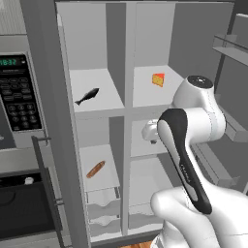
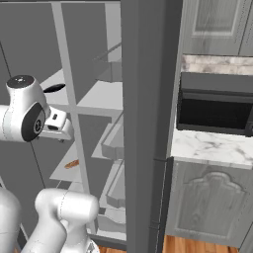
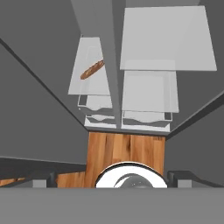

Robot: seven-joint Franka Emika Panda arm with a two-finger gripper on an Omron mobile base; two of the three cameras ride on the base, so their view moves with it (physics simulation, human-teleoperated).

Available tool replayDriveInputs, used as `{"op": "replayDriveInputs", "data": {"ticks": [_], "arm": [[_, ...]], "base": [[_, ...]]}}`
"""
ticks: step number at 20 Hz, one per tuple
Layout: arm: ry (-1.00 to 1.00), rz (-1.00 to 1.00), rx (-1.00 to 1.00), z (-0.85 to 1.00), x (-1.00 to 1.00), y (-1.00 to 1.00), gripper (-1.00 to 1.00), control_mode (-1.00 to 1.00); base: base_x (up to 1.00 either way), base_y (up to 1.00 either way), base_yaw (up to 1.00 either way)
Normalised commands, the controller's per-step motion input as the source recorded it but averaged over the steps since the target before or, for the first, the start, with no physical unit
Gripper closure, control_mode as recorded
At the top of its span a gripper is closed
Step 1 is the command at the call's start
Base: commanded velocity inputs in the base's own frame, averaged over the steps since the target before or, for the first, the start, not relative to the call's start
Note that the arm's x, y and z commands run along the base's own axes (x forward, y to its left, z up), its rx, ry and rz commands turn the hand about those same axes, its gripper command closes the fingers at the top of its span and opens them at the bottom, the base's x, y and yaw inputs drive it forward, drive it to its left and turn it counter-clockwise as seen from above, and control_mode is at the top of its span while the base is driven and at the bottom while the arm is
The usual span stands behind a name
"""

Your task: Pick up the frozen fish from the freezer, place it on any shelf in the fridge, and close the fridge and freezer doors when done.

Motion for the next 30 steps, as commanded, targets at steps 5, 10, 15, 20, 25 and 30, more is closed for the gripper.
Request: {"op": "replayDriveInputs", "data": {"ticks": [5,10,15,20,25,30], "arm": [[0.00,0.00,0.00,0.00,0.00,0.00,-1.00,1.00],[0.00,0.00,0.00,0.00,0.00,0.00,-1.00,1.00],[0.00,0.00,0.00,0.00,0.00,0.00,-1.00,1.00],[0.00,0.00,0.00,0.00,0.00,0.00,-1.00,1.00],[0.00,0.00,0.00,0.00,0.00,0.00,-1.00,1.00],[0.00,0.00,0.00,0.00,0.00,0.00,-1.00,1.00]], "base": [[0.00,0.24,0.00],[0.00,0.36,0.00],[0.00,0.39,0.00],[0.00,0.20,0.00],[0.02,0.20,-0.02],[0.07,0.34,-0.02]]}}
